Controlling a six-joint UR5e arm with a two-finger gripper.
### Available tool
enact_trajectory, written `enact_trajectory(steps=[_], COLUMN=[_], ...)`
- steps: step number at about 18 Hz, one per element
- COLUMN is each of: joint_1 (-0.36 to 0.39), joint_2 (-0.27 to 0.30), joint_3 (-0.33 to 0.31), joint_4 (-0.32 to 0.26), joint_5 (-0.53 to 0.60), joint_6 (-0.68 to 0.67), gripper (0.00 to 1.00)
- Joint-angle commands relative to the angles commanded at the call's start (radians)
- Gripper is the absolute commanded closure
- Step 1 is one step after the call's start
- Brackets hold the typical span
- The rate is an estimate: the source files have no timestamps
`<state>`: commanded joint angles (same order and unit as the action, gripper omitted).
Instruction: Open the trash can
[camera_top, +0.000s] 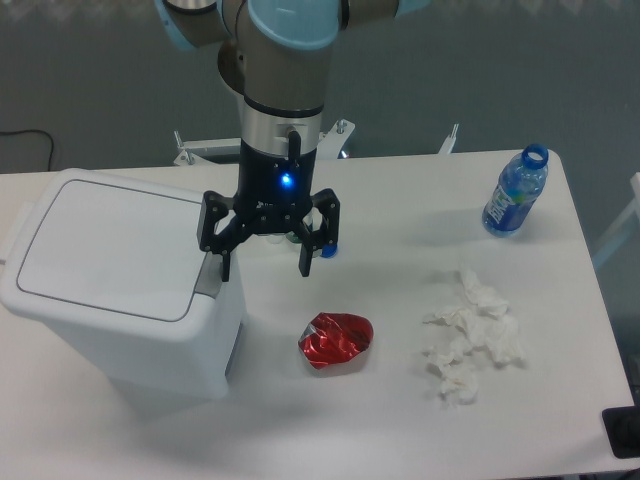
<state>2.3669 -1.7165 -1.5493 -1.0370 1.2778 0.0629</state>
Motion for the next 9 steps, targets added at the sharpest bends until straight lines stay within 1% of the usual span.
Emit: enact_trajectory(steps=[9], joint_1=[-0.002], joint_2=[0.003], joint_3=[-0.011], joint_4=[0.002], joint_5=[0.002], joint_6=[0.003], gripper=[0.00])
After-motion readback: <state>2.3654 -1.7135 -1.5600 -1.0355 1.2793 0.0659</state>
